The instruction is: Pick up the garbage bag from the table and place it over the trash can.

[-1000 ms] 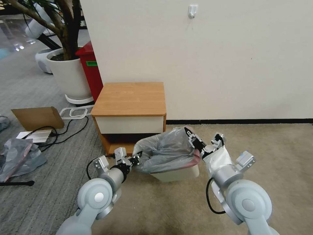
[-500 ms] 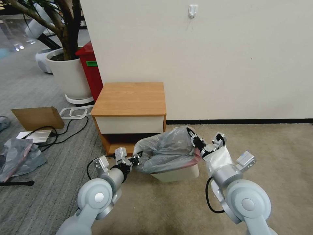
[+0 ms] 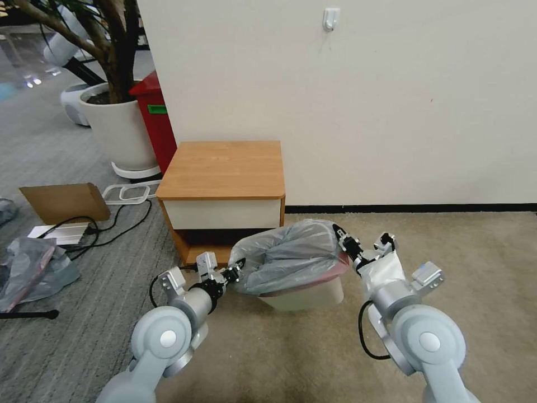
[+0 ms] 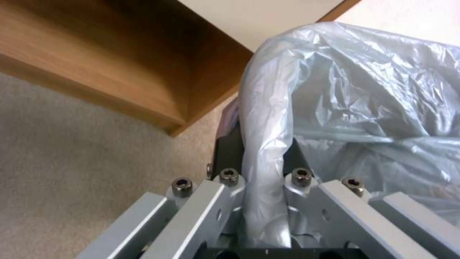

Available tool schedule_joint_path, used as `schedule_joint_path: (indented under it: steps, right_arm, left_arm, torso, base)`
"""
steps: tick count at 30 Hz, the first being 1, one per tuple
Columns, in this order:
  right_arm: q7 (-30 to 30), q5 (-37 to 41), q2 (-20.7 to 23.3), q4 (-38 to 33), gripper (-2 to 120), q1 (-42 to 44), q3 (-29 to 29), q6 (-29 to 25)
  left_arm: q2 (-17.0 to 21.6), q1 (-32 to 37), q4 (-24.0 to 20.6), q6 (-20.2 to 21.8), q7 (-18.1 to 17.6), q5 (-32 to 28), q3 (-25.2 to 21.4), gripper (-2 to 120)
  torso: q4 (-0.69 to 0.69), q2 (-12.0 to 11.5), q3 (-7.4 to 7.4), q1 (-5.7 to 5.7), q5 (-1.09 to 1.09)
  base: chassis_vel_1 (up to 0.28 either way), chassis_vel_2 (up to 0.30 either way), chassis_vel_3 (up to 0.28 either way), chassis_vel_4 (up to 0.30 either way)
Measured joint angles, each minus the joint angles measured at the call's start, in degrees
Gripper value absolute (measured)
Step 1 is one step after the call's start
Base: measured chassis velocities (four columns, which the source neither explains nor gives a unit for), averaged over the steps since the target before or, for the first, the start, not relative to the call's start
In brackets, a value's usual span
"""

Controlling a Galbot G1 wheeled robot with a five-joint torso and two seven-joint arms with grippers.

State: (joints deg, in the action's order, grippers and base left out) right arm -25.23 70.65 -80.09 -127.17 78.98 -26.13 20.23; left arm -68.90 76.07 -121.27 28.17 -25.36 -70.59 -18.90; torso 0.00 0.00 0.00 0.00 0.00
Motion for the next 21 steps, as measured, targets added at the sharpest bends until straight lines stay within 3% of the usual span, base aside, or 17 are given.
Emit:
schedule_joint_path:
  steps: [9,13,21]
  right_arm:
    - [4.50,-5.14,-0.48,3.83,0,1.06,-0.26,-0.80]
    - [10.62,-12.11,-0.91,6.88,0,1.34,-0.06,-4.10]
    - [16.99,-19.55,-0.95,6.12,0,3.69,0.16,-9.00]
  left_arm:
    - [0.00,-0.52,-0.50,-0.03,-1.32,-5.96,-1.41,4]
    - [0.24,-1.00,-1.10,-0.03,-3.64,-10.65,-2.47,5]
    - [0.56,-1.45,-1.05,-0.03,-4.32,-11.74,-3.51,5]
  torso:
    - [0.00,0.00,0.00,0.00,-0.01]
    - [0.00,0.00,0.00,0.00,0.00]
    - [0.00,0.00,0.00,0.00,-0.01]
  base:
    - [0.000,0.000,0.000,0.000]
    - [0.000,0.000,0.000,0.000]
    - [0.000,0.000,0.000,0.000]
